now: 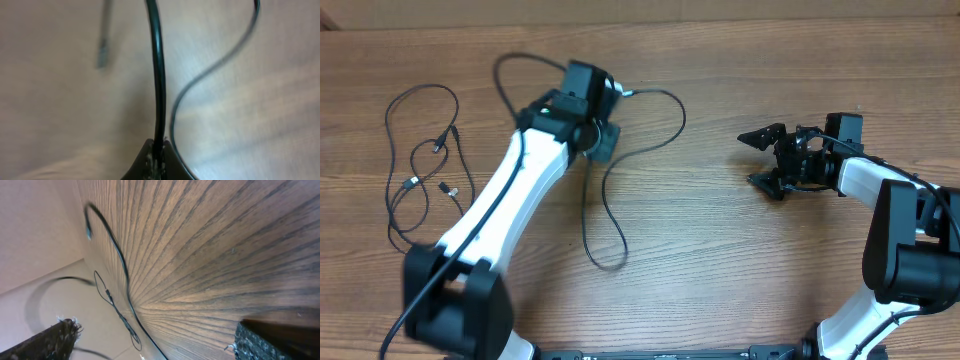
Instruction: Untangle cables
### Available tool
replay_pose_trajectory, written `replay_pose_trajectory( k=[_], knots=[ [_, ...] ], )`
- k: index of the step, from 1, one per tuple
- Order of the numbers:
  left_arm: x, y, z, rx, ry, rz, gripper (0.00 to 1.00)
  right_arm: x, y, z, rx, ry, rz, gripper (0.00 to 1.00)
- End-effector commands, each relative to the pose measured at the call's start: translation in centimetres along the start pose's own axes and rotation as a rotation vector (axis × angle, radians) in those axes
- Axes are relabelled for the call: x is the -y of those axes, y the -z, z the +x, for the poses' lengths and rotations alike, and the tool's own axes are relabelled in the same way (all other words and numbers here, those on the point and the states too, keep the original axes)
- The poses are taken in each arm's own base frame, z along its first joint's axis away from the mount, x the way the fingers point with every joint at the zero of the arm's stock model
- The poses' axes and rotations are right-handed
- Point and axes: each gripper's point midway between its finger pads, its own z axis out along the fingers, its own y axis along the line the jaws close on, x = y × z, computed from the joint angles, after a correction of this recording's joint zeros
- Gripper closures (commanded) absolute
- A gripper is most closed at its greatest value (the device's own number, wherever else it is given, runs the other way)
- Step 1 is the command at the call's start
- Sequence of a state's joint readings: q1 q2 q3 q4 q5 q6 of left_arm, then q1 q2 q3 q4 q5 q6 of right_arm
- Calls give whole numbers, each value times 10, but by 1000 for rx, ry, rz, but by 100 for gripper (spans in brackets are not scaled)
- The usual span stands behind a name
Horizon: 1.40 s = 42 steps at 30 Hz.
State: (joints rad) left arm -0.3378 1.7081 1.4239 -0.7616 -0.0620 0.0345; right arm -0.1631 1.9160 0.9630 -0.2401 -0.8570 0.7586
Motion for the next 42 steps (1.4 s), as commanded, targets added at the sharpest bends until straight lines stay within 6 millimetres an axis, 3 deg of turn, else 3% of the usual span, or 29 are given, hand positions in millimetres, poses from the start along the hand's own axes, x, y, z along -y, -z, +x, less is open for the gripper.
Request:
replay_pose_trajectory(
  k=[1, 5, 9, 14, 20, 23, 24, 28, 38, 42],
  knots=[
    [-49, 39, -33, 150, 47, -260, 96, 31, -3, -12, 66, -13, 102, 0],
    [-56, 52, -52, 235, 35, -299, 96, 31, -3, -12, 66, -13, 102, 0],
    [-35, 45, -53, 237, 18, -177, 96, 31, -3, -12, 67, -13, 102, 0],
    [0, 26, -35, 152, -6, 20, 96, 31, -3, -12, 67, -13, 102, 0],
    [9, -16, -4, -5, -14, 55, 89, 31, -3, -12, 67, -13, 102, 0],
    [11, -38, 9, -69, 6, 56, 55, 31, -3, -12, 67, -13, 102, 0],
    [12, -49, 17, -108, 29, 57, 50, 31, -3, -12, 66, -13, 102, 0],
    [13, -63, 33, -178, 68, 55, 30, 31, -3, -12, 66, -13, 102, 0],
    [17, -74, 86, -405, 238, 25, 11, 31, -3, -12, 67, -13, 102, 0],
    [21, -89, 106, -488, 308, -1, 1, 31, -3, -12, 66, -13, 102, 0]
  ],
)
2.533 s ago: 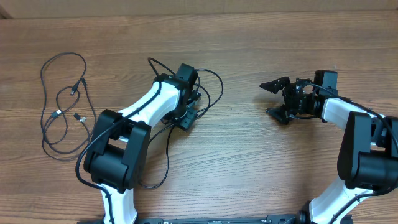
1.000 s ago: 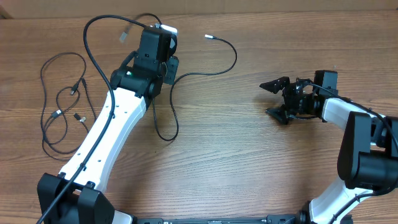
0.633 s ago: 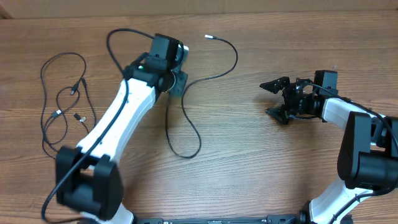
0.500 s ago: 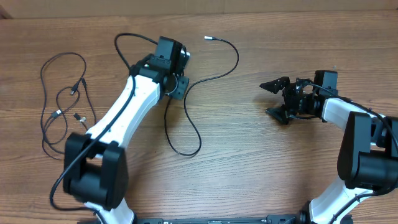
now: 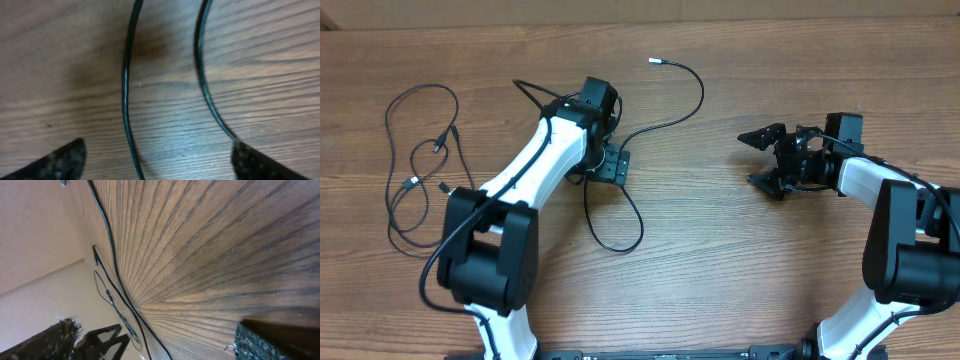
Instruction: Untangle cables
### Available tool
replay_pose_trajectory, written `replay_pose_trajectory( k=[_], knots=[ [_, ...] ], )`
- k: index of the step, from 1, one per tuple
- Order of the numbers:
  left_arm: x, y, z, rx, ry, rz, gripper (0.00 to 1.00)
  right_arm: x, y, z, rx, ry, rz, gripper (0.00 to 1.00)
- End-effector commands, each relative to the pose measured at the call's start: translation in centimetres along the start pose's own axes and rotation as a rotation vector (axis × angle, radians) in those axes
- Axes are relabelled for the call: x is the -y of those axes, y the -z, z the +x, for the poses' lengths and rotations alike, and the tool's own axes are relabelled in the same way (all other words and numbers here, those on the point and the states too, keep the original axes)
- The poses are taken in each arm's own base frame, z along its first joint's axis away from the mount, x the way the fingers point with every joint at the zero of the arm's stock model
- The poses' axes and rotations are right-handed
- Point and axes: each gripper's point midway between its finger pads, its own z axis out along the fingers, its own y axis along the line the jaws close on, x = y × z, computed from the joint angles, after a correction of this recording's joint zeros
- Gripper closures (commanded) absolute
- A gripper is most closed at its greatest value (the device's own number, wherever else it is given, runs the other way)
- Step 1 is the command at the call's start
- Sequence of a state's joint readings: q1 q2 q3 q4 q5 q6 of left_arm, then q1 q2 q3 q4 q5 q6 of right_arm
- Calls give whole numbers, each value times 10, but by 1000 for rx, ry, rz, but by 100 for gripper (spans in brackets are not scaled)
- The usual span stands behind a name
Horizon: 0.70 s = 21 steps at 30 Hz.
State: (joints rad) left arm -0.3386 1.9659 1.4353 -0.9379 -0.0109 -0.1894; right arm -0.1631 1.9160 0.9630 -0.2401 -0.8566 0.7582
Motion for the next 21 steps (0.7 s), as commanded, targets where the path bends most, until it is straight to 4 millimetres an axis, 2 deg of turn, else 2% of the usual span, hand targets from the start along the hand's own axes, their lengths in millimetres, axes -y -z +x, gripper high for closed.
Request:
replay_pose_trajectory(
  k=[1, 6, 10, 11, 12, 13, 14, 16, 17, 18, 21],
  knots=[
    [3, -26, 9, -76, 122, -7, 0, 31, -4, -12, 66, -14, 102, 0],
    [5, -51, 22, -152, 145, -28, 0, 31, -4, -12, 66, -13, 102, 0],
    [9, -63, 29, -186, 175, -27, 1, 31, -4, -12, 66, -14, 102, 0],
    [10, -63, 30, -191, 172, -27, 17, 31, -4, -12, 66, -14, 102, 0],
    [10, -63, 30, -191, 172, -27, 40, 31, -4, -12, 66, -14, 102, 0],
    [10, -63, 30, -191, 172, -27, 55, 31, -4, -12, 66, -14, 102, 0],
    [10, -63, 29, -189, 173, -26, 57, 31, -4, -12, 66, -14, 102, 0],
    [8, -59, 27, -186, 181, -24, 28, 31, -4, -12, 66, -14, 102, 0],
    [6, -57, 26, -187, 188, -23, 17, 31, -4, -12, 66, -14, 102, 0],
    [5, -55, 25, -189, 193, -17, 9, 31, -4, -12, 66, -14, 102, 0],
    [13, -47, 18, -189, 204, 36, 7, 31, -4, -12, 66, -14, 102, 0]
  ],
)
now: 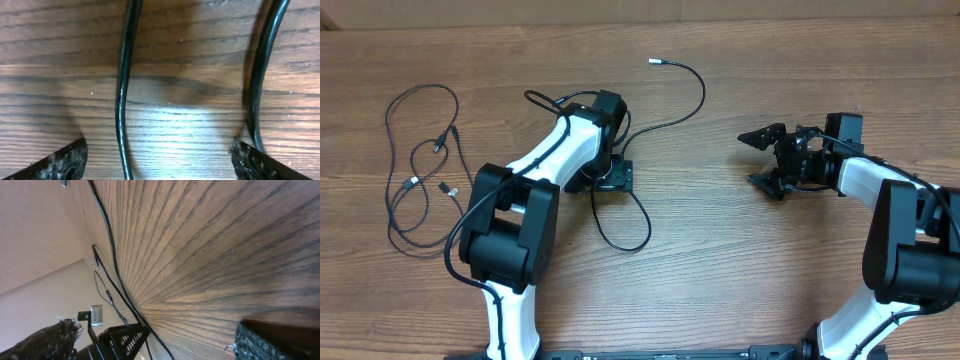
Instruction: Untangle cables
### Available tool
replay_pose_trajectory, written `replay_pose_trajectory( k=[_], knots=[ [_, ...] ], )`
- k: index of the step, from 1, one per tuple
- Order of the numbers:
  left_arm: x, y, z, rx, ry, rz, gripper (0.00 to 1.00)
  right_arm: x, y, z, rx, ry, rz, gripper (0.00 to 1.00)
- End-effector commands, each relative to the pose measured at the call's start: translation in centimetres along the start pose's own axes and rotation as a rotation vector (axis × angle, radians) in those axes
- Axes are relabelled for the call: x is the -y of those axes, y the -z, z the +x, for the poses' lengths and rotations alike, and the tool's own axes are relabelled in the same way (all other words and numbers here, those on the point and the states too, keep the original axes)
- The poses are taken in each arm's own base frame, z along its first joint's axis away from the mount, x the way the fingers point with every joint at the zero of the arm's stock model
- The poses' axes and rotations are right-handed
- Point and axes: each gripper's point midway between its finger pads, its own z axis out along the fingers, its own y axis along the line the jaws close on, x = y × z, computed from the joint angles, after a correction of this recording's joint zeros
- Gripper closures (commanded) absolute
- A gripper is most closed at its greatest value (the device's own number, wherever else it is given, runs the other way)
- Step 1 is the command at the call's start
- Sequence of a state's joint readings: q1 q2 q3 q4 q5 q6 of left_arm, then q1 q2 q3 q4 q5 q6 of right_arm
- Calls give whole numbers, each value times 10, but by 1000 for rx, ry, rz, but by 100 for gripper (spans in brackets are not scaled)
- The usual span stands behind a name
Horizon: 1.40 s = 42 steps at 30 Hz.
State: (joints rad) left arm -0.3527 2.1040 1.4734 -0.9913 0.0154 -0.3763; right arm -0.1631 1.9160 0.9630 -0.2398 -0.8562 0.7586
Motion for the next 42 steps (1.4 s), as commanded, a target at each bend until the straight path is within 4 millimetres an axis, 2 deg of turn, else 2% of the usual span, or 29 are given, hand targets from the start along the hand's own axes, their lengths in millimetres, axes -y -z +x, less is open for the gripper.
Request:
replay_pose_trajectory(
  k=[1, 6, 16, 23, 28, 29, 32, 35, 38, 42],
  knots=[
    [10, -5, -3, -38, 27, 68, 6, 31, -4, -12, 66, -13, 102, 0],
    [24, -2, -7, -26, 58, 114, 2, 31, -4, -12, 66, -13, 102, 0],
    [32, -1, -3, -49, 72, 156, 3, 31, -4, -12, 66, -13, 102, 0],
    [22, -11, -2, 11, 154, -9, 8, 31, -4, -12, 65, -14, 101, 0],
    [25, -24, 7, 30, 113, -112, 14, 31, -4, -12, 65, -14, 101, 0],
    [24, -26, 9, 29, 105, -129, 17, 31, -4, -12, 65, -14, 101, 0],
    [22, -31, 14, 12, 85, -158, 41, 31, -4, -12, 65, -14, 101, 0],
    [23, -32, 15, -6, 23, -137, 55, 31, -4, -12, 65, -14, 101, 0],
    [34, -33, 18, -39, -65, -59, 96, 31, -4, -12, 65, -14, 101, 0],
    [49, -28, 20, -72, -201, 57, 96, 31, -4, -12, 65, -14, 101, 0]
  ],
)
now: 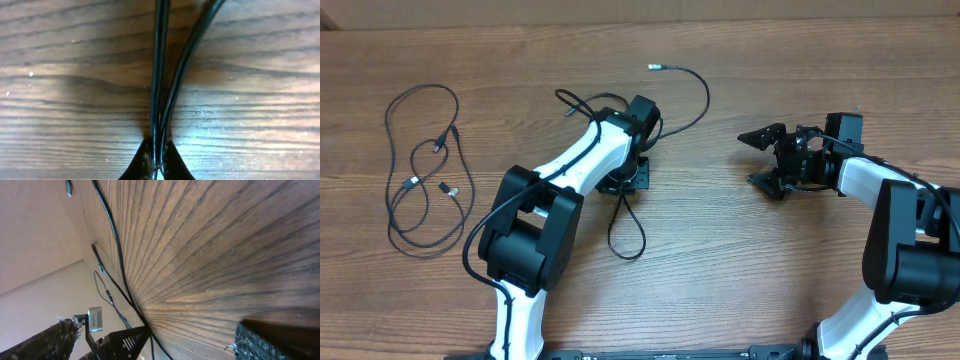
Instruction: Untangle cables
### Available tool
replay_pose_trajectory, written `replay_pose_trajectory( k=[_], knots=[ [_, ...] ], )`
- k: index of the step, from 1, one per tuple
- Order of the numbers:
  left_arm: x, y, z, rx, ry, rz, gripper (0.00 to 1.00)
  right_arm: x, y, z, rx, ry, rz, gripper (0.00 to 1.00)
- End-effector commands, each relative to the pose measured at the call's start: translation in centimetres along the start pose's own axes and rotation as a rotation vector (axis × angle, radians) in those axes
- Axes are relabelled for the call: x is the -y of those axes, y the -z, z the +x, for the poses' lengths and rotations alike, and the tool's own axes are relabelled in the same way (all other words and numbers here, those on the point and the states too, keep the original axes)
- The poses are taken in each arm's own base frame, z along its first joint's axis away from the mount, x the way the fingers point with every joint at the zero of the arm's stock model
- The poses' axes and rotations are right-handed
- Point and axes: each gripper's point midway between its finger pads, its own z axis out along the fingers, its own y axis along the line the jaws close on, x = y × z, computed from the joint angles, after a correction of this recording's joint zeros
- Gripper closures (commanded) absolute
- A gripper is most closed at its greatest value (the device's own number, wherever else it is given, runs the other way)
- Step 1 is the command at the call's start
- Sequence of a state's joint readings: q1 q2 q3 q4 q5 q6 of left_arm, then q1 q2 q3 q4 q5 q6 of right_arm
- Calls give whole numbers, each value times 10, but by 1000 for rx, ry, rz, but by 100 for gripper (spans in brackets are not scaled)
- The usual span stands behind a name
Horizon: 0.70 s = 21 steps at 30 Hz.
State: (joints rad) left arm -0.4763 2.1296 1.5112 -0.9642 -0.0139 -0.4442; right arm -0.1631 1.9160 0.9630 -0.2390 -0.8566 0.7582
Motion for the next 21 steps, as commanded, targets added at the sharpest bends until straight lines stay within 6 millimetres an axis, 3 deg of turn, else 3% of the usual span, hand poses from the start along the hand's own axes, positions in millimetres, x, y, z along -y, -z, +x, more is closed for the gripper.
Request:
replay_pose_trajectory(
  k=[1, 8, 15, 17, 21],
  knots=[
    [7, -24, 17, -116, -161, 105, 96, 31, -4, -12, 65, -15, 102, 0],
    [25, 22, 0, -30, -297, 352, 96, 31, -4, -12, 65, -15, 102, 0],
    [22, 74, -13, 69, -307, 568, 96, 31, -4, -12, 65, -15, 102, 0],
    [16, 88, -18, 98, -305, 651, 96, 31, -4, -12, 65, -15, 102, 0],
    [-8, 89, -29, 121, -248, 645, 96, 31, -4, -12, 65, -15, 102, 0]
  ],
)
